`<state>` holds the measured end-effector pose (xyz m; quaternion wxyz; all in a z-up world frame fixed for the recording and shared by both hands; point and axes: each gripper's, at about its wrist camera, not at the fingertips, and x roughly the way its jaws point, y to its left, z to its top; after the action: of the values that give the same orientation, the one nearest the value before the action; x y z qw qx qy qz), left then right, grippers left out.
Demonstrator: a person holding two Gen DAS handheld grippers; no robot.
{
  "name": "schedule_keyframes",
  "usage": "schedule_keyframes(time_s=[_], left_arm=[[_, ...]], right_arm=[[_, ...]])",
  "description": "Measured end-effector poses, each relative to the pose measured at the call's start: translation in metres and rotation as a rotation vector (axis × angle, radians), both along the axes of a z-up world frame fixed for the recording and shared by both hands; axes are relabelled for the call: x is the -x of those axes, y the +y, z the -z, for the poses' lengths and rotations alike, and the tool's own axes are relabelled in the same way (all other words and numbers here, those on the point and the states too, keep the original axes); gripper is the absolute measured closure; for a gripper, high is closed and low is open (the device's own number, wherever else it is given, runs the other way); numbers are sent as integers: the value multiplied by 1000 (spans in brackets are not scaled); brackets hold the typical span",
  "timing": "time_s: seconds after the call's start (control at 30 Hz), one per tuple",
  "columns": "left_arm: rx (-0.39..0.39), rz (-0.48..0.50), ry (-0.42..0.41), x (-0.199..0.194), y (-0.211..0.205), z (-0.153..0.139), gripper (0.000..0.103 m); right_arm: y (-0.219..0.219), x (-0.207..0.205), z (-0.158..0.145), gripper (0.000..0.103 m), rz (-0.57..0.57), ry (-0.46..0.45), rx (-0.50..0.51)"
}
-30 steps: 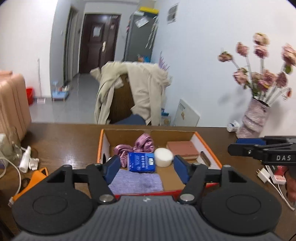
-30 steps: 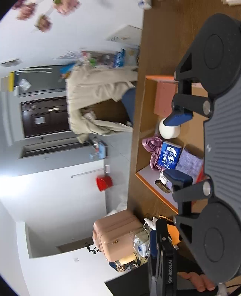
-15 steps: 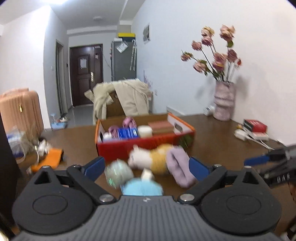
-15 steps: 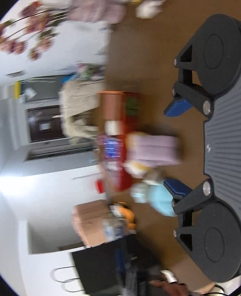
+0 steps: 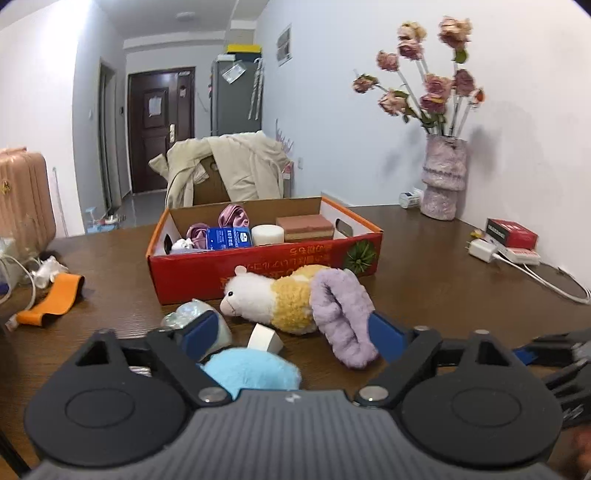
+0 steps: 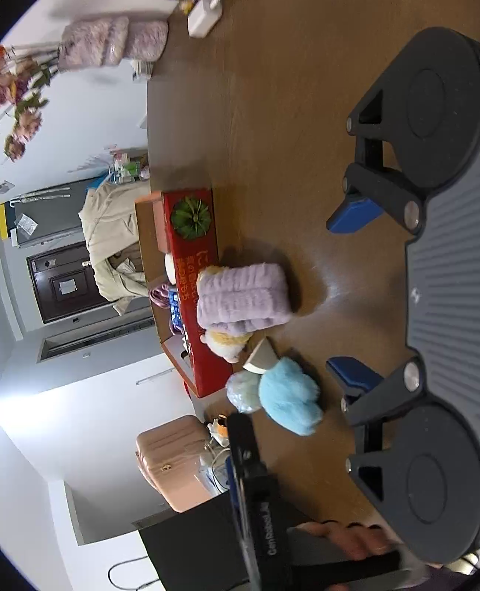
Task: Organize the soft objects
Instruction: 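Move both tools back toward the lavender fuzzy headband, then grasp the lavender fuzzy headband with both tools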
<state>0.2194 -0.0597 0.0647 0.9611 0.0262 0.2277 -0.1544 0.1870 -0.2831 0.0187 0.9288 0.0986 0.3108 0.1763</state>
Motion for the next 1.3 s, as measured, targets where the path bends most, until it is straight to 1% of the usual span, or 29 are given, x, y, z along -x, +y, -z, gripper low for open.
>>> schedule_keyframes(time_s=[0.07,0.13,0.17,0.23,0.27,0.3,0.33,0.37,0.43,0.47,0.5,0.53,0.57,0.6,0.63,0.7,0.73,0.77,0.8,0.83,0.9,0.93,0.97,1.0,1.07,1.17,1.27,1.3], left_arm=[[-1,-26,-10,-14,-6,1,19],[-7,-40,-30,-22,-9,2,21],[-1,-55,-27,-28,-9,4,21],[32,-72,-7,-38,-8,6,21],[42,-75,2,-41,-7,7,23],[46,-76,8,-44,-7,7,23],[47,-75,12,-45,-7,9,23],[46,-78,19,-46,-7,9,23],[58,-59,43,-44,-8,11,23],[71,-42,61,-43,-8,11,23],[86,-23,74,-41,-9,12,23],[101,-5,82,-39,-12,13,23],[119,16,98,-39,-15,15,23],[129,28,114,-39,-18,18,23],[138,40,139,-41,-23,22,23],[152,46,184,-43,-30,28,26],[166,53,203,-44,-32,31,28],[180,53,224,-46,-33,33,31],[195,43,244,-49,-33,36,36],[205,23,264,-52,-33,38,38],[199,-38,307,-57,-35,42,50],[203,-55,319,-57,-35,43,52],[214,-60,331,-56,-35,45,54],[222,-62,336,-55,-35,46,56],[219,-83,340,-56,-34,49,62],[215,-129,327,-55,-29,52,61],[266,-106,332,-54,-26,50,60],[285,-69,341,-55,-27,52,60]], right_arm=[[10,-22,6,30,-1,-32,-10],[23,-46,10,32,1,-36,12],[28,-57,12,34,10,-24,19],[35,-75,18,45,5,-6,28],[36,-82,20,67,10,20,44],[34,-85,21,78,0,29,48],[30,-85,19,79,-23,28,60],[27,-82,16,90,-58,15,104],[20,-65,6,92,-130,-75,246],[15,-55,2,92,-191,-114,345],[10,-49,-1,90,-215,-136,403],[3,-46,-4,89,-219,-145,434],[-5,-45,-6,84,-213,-135,443],[-12,-45,-9,76,-205,-122,432],[-19,-43,-11,73,-197,-114,408],[-37,-41,-18,64,-174,-105,288],[-45,-42,-20,61,-167,-97,211],[-54,-45,-22,59,-155,-87,118],[-59,-50,-21,59,-136,-73,58],[-61,-58,-19,59,-109,-59,15],[-61,-79,-10,59,-68,-37,-43],[-59,-91,-3,59,-71,-23,-78],[-56,-101,4,61,-65,-7,-97],[-53,-107,11,64,-51,20,-92],[-47,-109,21,69,-32,80,-84],[-47,-89,25,71,-22,86,-127],[-44,-79,30,72,35,79,-125],[-44,-78,32,72,47,80,-138]])
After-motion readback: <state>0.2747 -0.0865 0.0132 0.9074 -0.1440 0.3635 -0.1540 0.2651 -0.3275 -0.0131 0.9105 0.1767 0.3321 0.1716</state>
